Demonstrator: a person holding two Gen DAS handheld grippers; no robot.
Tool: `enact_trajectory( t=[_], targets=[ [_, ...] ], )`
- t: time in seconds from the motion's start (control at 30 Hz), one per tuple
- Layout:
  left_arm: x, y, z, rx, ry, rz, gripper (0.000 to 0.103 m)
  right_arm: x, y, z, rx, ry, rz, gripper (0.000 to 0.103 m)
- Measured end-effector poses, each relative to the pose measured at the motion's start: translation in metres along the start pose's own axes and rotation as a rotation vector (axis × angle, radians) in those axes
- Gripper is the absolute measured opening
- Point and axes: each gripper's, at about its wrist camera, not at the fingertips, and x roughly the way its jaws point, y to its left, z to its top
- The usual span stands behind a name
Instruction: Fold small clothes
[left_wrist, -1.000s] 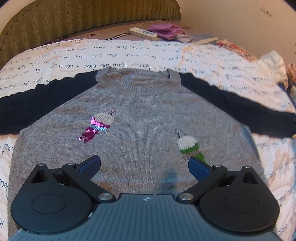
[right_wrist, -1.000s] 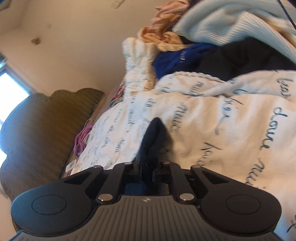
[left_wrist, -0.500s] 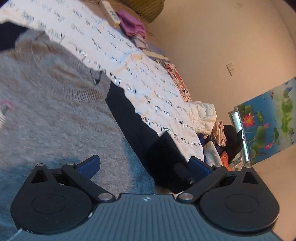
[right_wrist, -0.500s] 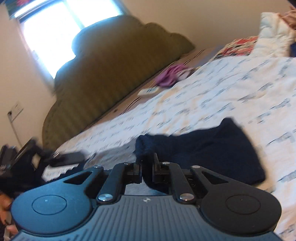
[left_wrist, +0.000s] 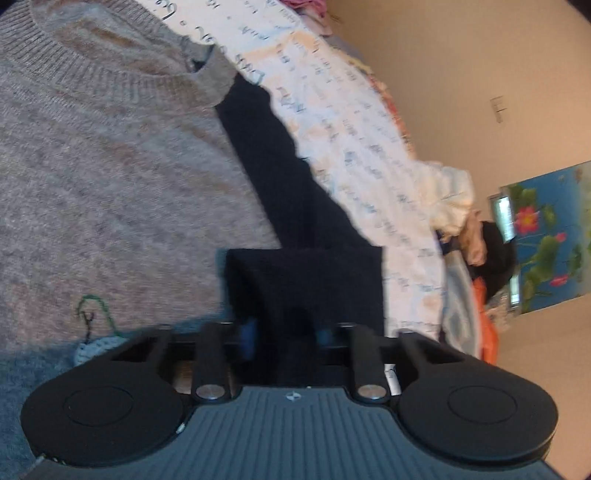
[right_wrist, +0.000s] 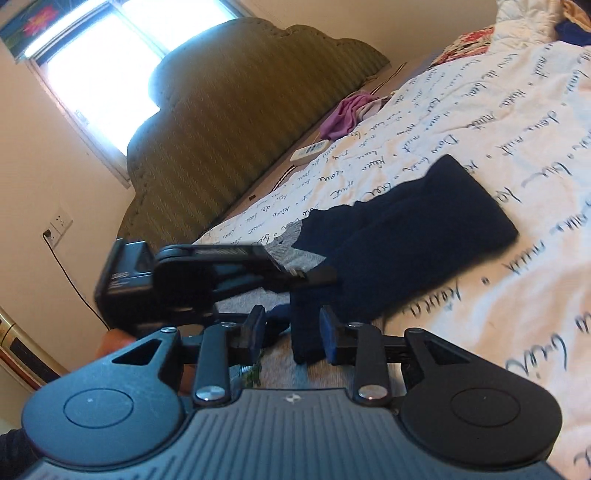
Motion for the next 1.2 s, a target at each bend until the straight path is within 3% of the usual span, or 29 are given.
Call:
enact_trajectory(
  t=[0.07, 0.3, 0.43, 0.73, 1.2],
  targets=[
    [0.001, -0.002, 0.0, 0.024, -0.004, 0.02, 0.004, -0.004, -0.002, -0.004, 0.023, 0.001, 0.0, 0.031],
    [-0.041, -0.028, 0.008, 0.204, -0.087, 0.058, 0.002, -0.008, 0.004, -0.002, 0.003, 0.003, 0.01, 0.031],
    [-0.084, -0.017, 0.029, 0.253, -0.156, 0.132, 0.002, -0.009, 0.01, 0.0, -0.037, 0.009, 0.018, 0.031],
    [-0.139, 0.048, 0.066, 0.218, -0.196, 0.304, 0.002, 0.003, 0.012, 0.005, -0.062, 0.056, 0.006, 0.031],
    [-0.152, 0.078, 0.06, 0.205, -0.196, 0.358, 0.002, 0.043, 0.022, 0.027, -0.112, 0.096, -0.008, 0.031]
  ],
)
